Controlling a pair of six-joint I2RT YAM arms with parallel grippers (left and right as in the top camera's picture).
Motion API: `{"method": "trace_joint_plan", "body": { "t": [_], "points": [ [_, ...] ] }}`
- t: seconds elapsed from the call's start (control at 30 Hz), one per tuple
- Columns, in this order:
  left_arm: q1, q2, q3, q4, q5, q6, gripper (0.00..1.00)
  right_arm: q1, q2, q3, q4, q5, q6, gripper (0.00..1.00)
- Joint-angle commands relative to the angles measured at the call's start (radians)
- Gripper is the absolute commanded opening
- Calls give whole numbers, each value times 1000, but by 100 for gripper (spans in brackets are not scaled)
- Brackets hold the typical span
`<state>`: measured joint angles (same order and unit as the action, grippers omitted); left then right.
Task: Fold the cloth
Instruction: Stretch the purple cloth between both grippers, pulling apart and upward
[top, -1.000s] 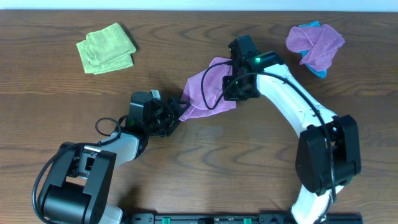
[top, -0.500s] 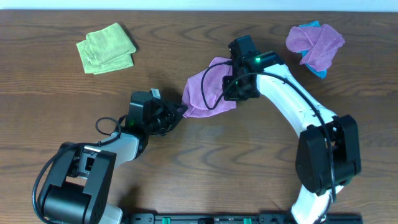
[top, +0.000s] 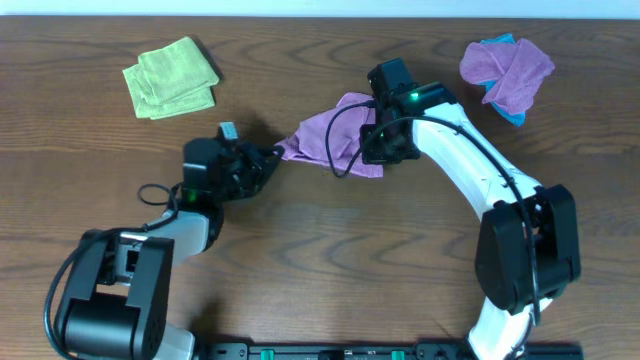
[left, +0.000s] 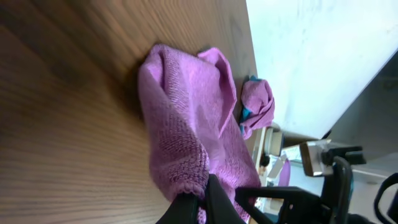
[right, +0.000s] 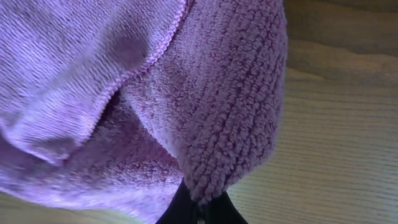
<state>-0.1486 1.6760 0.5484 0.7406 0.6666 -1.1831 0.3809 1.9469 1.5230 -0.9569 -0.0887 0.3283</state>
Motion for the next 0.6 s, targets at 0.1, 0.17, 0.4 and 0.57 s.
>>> {"method": "trace_joint_plan", "body": {
  "t": [0.1,0.17,0.4,0.57],
  "points": [
    [50,3,10,0,70,-6,6,-3,0,6,-5,18,-8,1],
    [64,3,10,-10,73,-5,6,-3,0,6,-12,18,-8,1],
    [124,3,10,-85,64,9,6,-3,-8,7,-26,21,-8,1],
    [131,3,10,-4,79,-23,6,-3,-42,7,-11,22,-8,1]
  ]
}}
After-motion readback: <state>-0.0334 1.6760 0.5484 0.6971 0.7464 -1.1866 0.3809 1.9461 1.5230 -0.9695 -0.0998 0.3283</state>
